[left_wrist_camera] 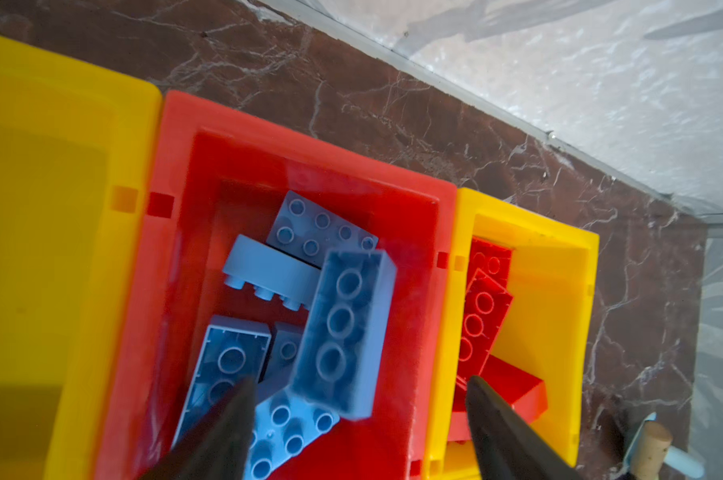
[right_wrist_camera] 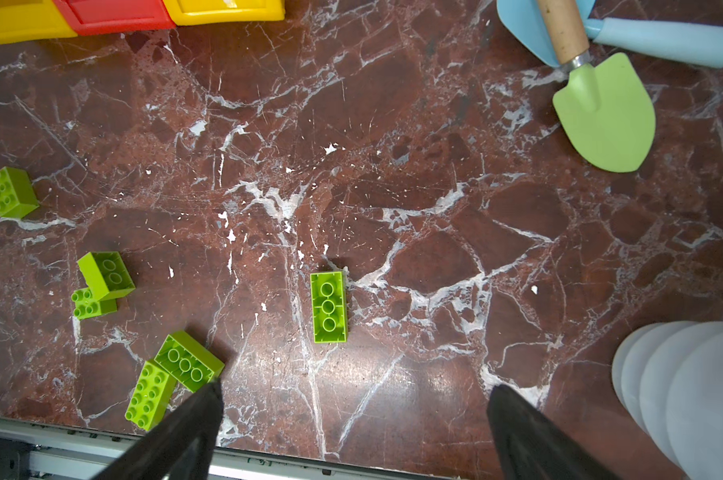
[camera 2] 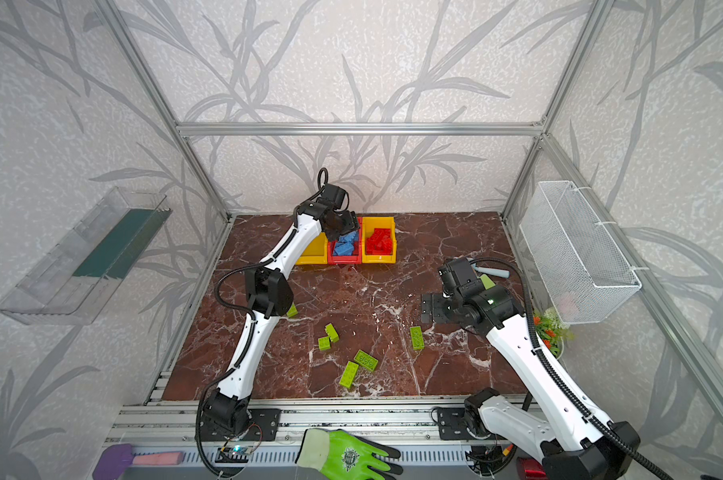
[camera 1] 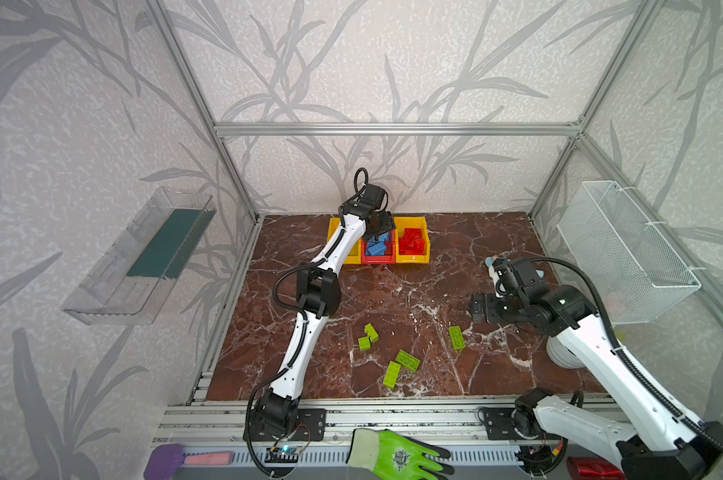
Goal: Sort the legos into containers by color
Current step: 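Grasp the blue brick with the left gripper and drop it into the red bin, then reach the left gripper to a green brick and grasp it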
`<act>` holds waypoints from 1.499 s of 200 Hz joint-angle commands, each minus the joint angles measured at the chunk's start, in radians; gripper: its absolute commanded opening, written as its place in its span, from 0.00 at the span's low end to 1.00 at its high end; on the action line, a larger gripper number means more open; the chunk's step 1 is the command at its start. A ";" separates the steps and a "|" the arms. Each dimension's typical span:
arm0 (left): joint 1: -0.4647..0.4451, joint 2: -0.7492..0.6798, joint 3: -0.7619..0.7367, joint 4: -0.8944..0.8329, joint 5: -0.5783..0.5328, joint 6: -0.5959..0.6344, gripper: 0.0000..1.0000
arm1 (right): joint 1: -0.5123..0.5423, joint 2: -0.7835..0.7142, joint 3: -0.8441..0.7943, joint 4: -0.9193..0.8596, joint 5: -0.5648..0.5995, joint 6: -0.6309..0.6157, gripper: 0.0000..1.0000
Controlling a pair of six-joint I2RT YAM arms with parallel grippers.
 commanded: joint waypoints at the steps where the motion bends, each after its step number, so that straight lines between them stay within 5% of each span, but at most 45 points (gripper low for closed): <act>1: -0.001 -0.044 0.020 -0.020 -0.040 0.009 0.83 | -0.004 -0.020 0.024 -0.037 0.014 0.018 1.00; 45: -0.001 -0.235 -0.190 -0.045 -0.094 0.013 0.83 | -0.004 -0.040 -0.006 -0.027 -0.034 0.028 1.00; 128: 0.003 -0.949 -1.313 0.122 -0.243 -0.156 0.83 | 0.006 -0.145 -0.129 0.012 -0.164 0.032 1.00; 165: 0.001 -1.184 -1.645 0.136 -0.241 -0.257 0.83 | 0.038 -0.172 -0.153 0.013 -0.196 0.026 1.00; 230: 0.005 -1.353 -1.780 0.073 -0.342 -0.289 0.83 | 0.148 -0.154 -0.167 0.051 -0.184 0.068 1.00; 300: 0.071 -1.149 -1.697 0.150 -0.276 -0.176 0.83 | 0.215 -0.089 -0.117 0.101 -0.104 0.127 1.00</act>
